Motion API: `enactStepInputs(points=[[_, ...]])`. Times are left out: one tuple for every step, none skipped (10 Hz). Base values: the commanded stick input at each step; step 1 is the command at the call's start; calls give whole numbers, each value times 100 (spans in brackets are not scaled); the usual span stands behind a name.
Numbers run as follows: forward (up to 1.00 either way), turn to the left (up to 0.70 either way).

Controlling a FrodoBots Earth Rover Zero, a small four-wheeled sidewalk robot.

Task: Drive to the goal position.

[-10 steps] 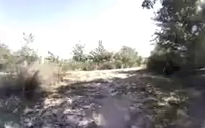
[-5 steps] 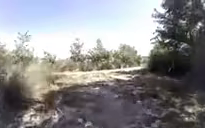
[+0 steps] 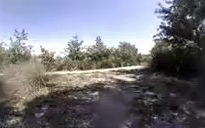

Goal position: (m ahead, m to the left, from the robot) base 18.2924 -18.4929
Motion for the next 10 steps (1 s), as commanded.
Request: enactStepInputs(points=[[85,0],[85,0],[85,0],[85,0],[85,0],[85,0],[85,0],[85,0],[85,0],[85,0]])
